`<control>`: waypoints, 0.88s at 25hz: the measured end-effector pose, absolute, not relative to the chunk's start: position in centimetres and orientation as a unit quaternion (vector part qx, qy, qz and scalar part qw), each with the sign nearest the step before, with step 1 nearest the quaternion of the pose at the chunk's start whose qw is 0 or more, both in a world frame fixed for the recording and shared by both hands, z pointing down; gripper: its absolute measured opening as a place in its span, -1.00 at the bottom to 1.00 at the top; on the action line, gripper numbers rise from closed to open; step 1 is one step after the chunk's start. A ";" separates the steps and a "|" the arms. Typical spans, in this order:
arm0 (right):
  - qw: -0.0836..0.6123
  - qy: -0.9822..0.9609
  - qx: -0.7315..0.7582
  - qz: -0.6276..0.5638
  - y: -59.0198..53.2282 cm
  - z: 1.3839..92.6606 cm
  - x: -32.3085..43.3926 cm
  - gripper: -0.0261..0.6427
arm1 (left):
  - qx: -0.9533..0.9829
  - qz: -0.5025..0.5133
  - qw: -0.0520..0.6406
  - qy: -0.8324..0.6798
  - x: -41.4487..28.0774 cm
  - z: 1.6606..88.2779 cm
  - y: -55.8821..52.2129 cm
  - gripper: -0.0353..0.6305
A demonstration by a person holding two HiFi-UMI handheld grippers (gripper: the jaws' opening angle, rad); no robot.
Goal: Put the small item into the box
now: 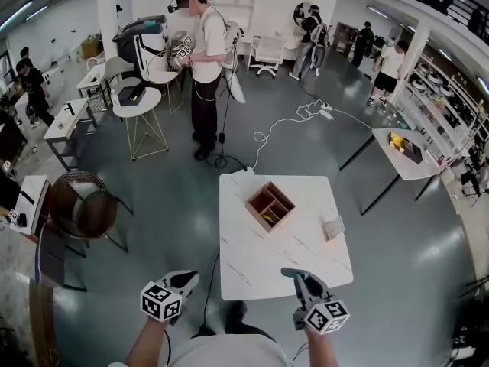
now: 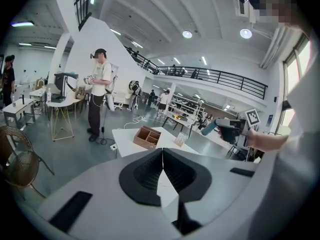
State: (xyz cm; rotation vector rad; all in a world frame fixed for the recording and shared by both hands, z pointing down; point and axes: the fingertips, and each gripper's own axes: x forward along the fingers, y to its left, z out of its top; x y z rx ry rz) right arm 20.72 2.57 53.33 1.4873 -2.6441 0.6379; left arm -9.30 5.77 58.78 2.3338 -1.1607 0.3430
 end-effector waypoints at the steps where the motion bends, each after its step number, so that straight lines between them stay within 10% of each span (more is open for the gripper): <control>1: 0.022 -0.854 0.476 0.207 1.8 53.4 20.7 -0.68 | 0.858 0.126 0.254 -0.429 -9.1 58.7 5.1 -0.85; 22: 0.046 -0.884 0.405 0.228 -11.4 56.7 24.6 -0.68 | 0.823 0.138 0.267 -0.482 -3.9 60.0 -5.0 -0.85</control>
